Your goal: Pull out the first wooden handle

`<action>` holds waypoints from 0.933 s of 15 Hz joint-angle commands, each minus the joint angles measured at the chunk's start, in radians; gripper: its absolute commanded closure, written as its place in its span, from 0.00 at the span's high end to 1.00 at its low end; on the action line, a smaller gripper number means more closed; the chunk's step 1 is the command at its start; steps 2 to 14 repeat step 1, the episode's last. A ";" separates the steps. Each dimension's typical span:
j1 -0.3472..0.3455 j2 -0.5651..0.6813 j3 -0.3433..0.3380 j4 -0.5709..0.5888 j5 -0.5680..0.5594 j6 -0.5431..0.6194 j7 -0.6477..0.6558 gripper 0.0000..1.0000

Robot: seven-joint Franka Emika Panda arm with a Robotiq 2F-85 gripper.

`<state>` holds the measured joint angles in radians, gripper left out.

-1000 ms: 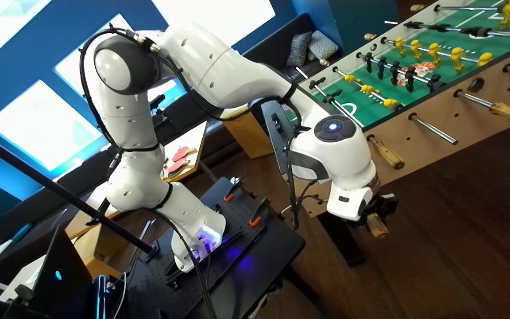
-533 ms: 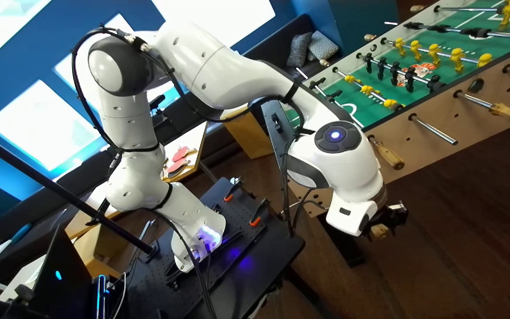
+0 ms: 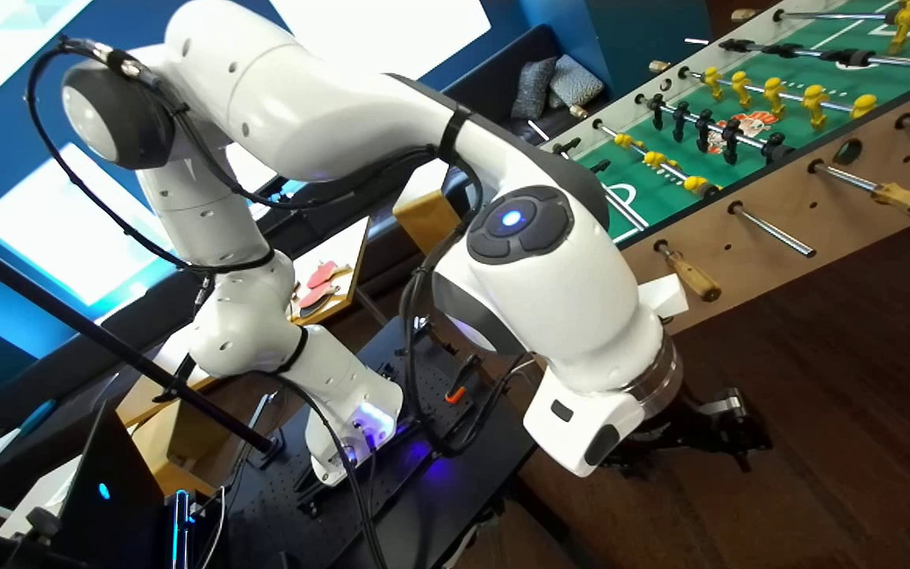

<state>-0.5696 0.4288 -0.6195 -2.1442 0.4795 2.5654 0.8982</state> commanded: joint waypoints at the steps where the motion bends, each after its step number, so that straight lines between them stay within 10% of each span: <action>1: 0.070 -0.092 -0.037 -0.057 -0.085 -0.019 0.102 1.00; 14: 0.070 -0.092 -0.037 -0.057 -0.085 -0.019 0.102 1.00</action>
